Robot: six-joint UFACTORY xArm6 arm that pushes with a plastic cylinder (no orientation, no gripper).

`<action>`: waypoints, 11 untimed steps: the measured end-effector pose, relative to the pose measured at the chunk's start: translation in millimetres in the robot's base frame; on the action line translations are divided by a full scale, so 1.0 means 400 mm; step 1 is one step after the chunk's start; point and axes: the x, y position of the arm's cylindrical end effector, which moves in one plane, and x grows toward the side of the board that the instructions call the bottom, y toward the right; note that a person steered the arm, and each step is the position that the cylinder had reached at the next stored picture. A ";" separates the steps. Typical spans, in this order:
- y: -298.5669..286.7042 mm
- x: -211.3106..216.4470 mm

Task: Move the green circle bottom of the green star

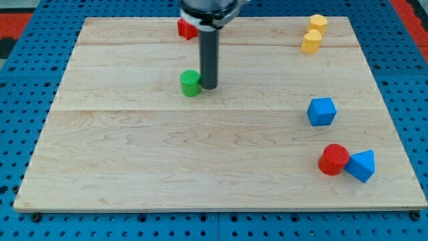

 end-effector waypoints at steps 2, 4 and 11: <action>-0.093 0.061; -0.240 -0.083; 0.042 -0.236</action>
